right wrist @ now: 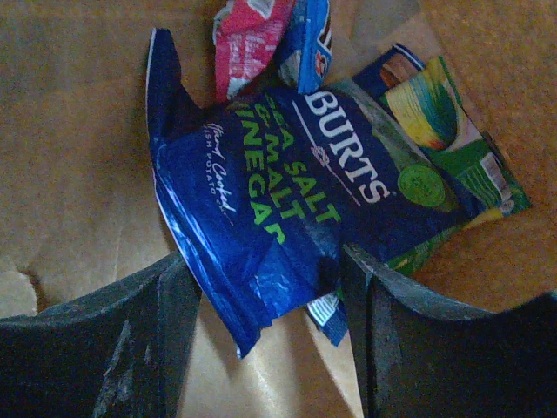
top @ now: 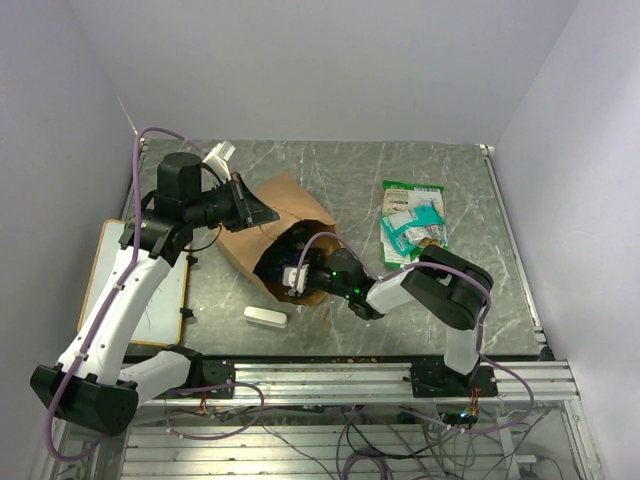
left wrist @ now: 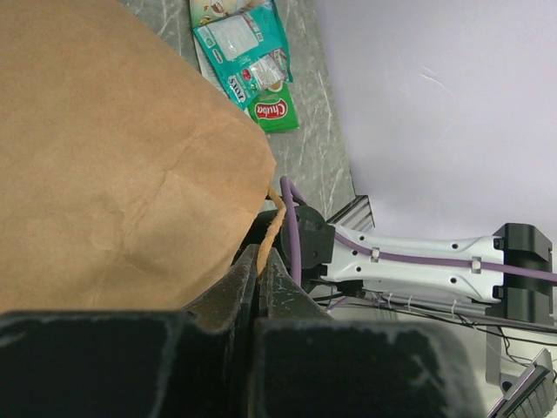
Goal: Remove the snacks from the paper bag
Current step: Take out the snack from the paper bag.
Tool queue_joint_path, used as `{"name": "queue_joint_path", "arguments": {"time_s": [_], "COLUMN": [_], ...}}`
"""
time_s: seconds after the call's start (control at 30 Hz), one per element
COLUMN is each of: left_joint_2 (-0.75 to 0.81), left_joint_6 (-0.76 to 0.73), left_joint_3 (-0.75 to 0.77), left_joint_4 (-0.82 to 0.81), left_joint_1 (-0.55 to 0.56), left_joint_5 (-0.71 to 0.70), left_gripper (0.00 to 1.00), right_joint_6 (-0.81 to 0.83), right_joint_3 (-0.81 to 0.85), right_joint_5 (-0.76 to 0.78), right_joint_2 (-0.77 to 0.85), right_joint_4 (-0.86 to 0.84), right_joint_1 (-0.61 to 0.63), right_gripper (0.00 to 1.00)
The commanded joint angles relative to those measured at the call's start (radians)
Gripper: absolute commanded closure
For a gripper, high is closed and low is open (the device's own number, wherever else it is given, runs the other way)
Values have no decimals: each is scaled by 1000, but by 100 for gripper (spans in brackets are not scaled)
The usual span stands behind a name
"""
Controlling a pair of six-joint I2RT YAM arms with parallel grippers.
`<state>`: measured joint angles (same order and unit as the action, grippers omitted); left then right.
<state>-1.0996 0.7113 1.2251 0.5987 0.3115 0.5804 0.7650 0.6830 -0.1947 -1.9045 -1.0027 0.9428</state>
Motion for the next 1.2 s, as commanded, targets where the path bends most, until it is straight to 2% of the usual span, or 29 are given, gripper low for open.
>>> {"name": "queue_joint_path", "arguments": {"time_s": [0.0, 0.1, 0.17, 0.23, 0.33, 0.47, 0.6, 0.67, 0.8, 0.9, 1.03, 1.17], "left_joint_2": [9, 10, 10, 13, 20, 33, 41, 37, 30, 21, 13, -10], "left_joint_6": [-5, -9, -8, -7, 4, 21, 39, 46, 50, 52, 63, 59], "left_joint_3": [45, 52, 54, 56, 56, 55, 61, 63, 69, 74, 67, 90], "left_joint_4": [16, 24, 28, 30, 35, 34, 23, 23, 33, 42, 30, 56], "left_joint_1": [3, 3, 3, 3, 3, 3, 3, 3, 0, -2, -4, -6], "left_joint_5": [4, 4, 4, -3, -30, -85, -135, -154, -181, -194, -191, -201], "left_gripper": [93, 93, 93, 93, 93, 93, 93, 93, 93, 93, 93, 93], "right_joint_6": [57, 87, 110, 116, 112, 96, 47, -33, -247, -328, -442, -546], "right_joint_3": [24, 53, 77, 103, 113, 83, 15, -5, 17, 21, 1, 68], "right_joint_5": [-120, -148, -158, -165, -149, -165, -189, -181, -75, -53, -7, 65], "right_joint_2": [-46, -71, -74, -74, -49, 44, 180, 273, 410, 516, 680, 827], "right_joint_4": [-53, -50, -18, 24, 61, 138, 256, 310, 496, 639, 747, 931], "right_joint_1": [-23, -22, -15, -14, -15, -16, -16, -17, -17, -16, -17, -17], "right_gripper": [37, 39, 45, 55, 83, 100, 100, 100, 100, 100, 100, 100]}}
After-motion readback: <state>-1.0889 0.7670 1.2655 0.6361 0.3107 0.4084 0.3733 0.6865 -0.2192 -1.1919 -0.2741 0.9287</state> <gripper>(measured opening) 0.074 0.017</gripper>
